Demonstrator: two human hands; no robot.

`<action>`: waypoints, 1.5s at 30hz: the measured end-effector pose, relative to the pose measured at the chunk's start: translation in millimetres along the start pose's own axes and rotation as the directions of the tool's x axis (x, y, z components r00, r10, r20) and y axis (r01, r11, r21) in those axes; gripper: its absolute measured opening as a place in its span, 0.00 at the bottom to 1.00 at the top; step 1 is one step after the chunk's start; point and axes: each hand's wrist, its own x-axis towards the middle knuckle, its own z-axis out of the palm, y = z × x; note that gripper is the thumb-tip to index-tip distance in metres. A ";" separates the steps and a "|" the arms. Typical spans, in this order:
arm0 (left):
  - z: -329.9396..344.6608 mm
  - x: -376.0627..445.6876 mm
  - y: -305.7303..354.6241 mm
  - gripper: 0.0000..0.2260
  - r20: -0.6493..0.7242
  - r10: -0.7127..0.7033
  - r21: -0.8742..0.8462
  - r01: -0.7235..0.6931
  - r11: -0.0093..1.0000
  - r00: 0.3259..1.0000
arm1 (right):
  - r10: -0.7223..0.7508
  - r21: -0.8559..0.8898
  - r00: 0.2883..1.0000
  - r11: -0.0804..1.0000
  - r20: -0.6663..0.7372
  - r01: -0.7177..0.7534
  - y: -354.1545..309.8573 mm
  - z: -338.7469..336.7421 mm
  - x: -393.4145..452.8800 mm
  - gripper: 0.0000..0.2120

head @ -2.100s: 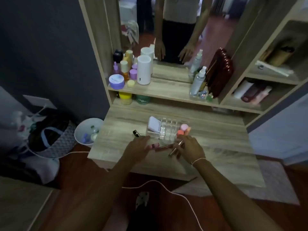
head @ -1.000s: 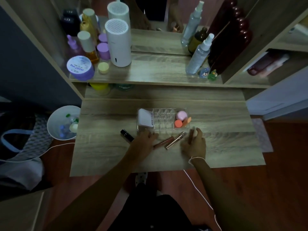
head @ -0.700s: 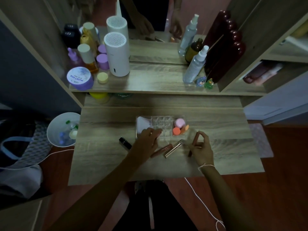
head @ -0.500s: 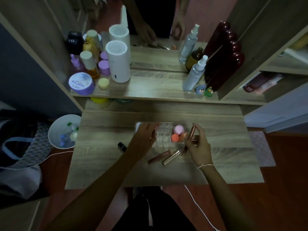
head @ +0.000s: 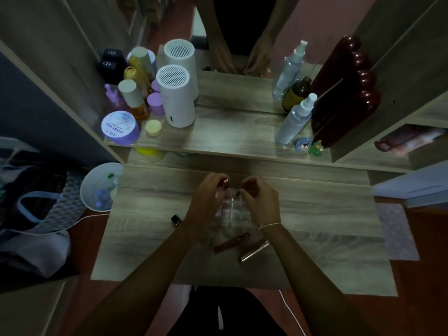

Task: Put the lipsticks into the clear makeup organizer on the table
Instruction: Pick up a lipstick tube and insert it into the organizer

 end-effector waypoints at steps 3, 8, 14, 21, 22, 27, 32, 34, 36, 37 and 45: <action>4.3 0.1 2.1 0.13 0.031 0.019 0.036 -0.020 0.999 0.999 | -0.036 -0.098 0.999 0.994 0.039 0.040 5.8 4.1 3.0 0.11; 9.3 -0.8 2.8 0.12 0.092 -0.004 0.094 -0.005 0.996 0.996 | -0.035 -0.270 0.994 0.961 0.105 0.062 16.4 7.2 7.7 0.11; 9.9 -2.7 -1.0 0.14 0.134 -0.024 0.144 0.005 0.990 0.991 | -0.088 -0.393 0.990 0.911 0.112 0.125 19.3 12.8 9.0 0.13; 10.9 -6.3 -2.4 0.11 0.114 -0.022 0.184 0.000 0.983 0.993 | -0.100 -0.400 0.986 0.905 0.130 0.144 20.1 14.2 10.0 0.12; 10.9 -6.4 -1.9 0.11 0.113 -0.019 0.185 -0.002 0.983 0.993 | -0.109 -0.409 0.985 0.900 0.130 0.153 19.8 14.3 10.1 0.12; 11.8 -7.5 -1.3 0.14 0.111 -0.032 0.182 0.011 0.983 0.993 | -0.078 -0.431 0.984 0.891 0.162 0.142 18.7 13.5 10.9 0.12; 10.5 -7.1 -3.2 0.14 0.117 -0.046 0.162 0.027 0.986 0.992 | -0.056 -0.430 0.982 0.893 0.183 0.131 17.6 11.8 10.6 0.12; 10.1 -6.4 -3.8 0.14 0.124 -0.056 0.160 0.036 0.986 0.991 | -0.054 -0.424 0.981 0.896 0.188 0.131 17.5 10.7 10.7 0.12; 9.9 -7.1 -3.4 0.14 0.123 -0.057 0.160 0.036 0.986 0.991 | -0.061 -0.418 0.981 0.899 0.182 0.134 17.0 9.9 10.6 0.12; 9.9 -7.8 -3.0 0.14 0.118 -0.053 0.154 0.034 0.987 0.992 | -0.064 -0.410 0.981 0.902 0.182 0.135 16.4 9.8 10.4 0.13; 6.1 -13.1 0.0 0.16 0.109 -0.038 0.133 0.023 0.991 0.993 | -0.094 -0.395 0.982 0.906 0.162 0.152 16.5 6.6 6.6 0.14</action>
